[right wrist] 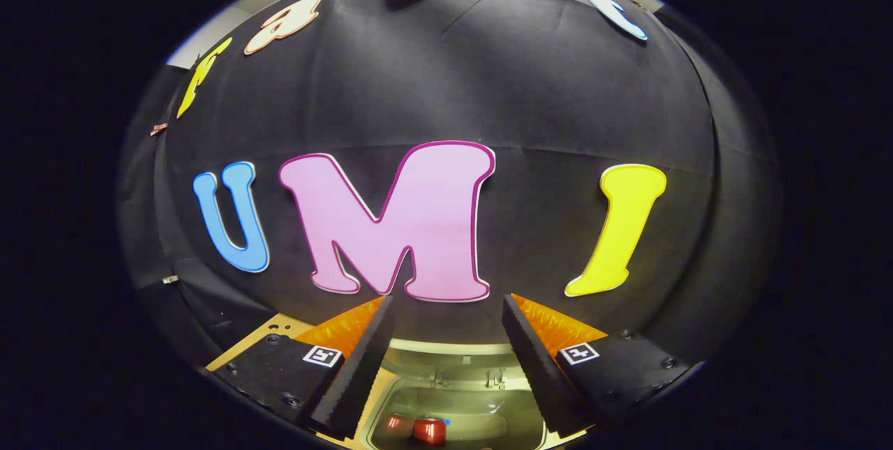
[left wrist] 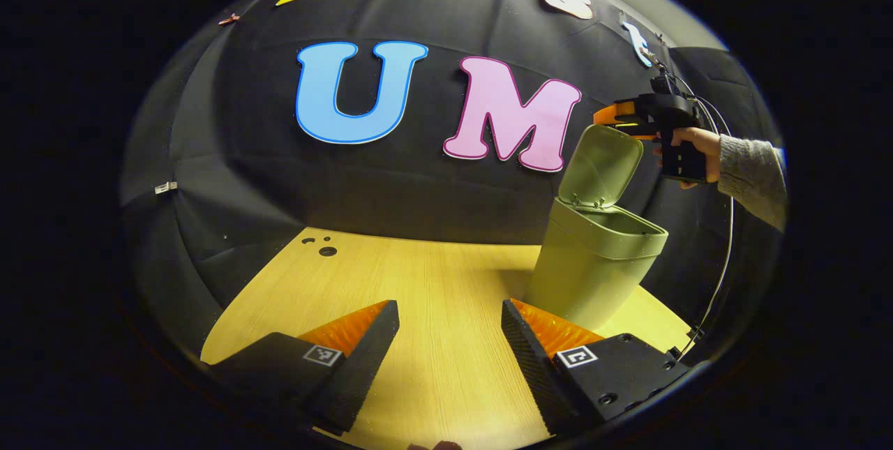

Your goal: Press the lid of the desktop garbage bin to open it, pick up the crumpled paper on the desktop and throw it into the bin, then pick up the pop can on the desktop and drop it into the bin, and finally close the garbage bin lid.

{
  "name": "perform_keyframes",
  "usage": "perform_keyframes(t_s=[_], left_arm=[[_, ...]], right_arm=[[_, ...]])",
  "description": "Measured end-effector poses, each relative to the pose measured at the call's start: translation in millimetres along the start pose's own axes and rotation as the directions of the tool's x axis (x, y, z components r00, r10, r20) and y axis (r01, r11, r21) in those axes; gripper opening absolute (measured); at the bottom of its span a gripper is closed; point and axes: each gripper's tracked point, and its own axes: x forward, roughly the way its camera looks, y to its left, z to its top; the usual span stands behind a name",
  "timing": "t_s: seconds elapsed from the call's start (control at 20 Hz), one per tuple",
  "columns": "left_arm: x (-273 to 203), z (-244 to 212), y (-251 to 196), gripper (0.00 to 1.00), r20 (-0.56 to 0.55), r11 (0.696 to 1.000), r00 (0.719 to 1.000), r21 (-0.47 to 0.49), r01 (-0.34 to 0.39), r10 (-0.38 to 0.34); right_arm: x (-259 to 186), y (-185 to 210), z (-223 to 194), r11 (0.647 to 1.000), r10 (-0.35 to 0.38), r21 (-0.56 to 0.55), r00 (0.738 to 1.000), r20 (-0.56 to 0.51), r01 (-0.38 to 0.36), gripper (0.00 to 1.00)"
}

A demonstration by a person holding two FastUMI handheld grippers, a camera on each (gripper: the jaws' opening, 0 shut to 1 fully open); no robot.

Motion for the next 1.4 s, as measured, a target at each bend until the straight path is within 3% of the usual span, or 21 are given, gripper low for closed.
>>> perform_keyframes(t_s=[0.45, 1.4], left_arm=[[-11, -7, -11, 0.96, -0.01, 1.0, 1.0, 0.007, 0.012, -0.011], [-22, -14, -28, 0.96, -0.03, 1.0, 1.0, 0.014, -0.002, 0.002]], right_arm=[[-48, 0, -61, 1.0, 0.006, 0.028, 0.998, -0.07, -0.004, 0.97], [-85, 2, -166, 1.0, 0.016, 0.009, 0.977, -0.213, -0.015, 0.98]])
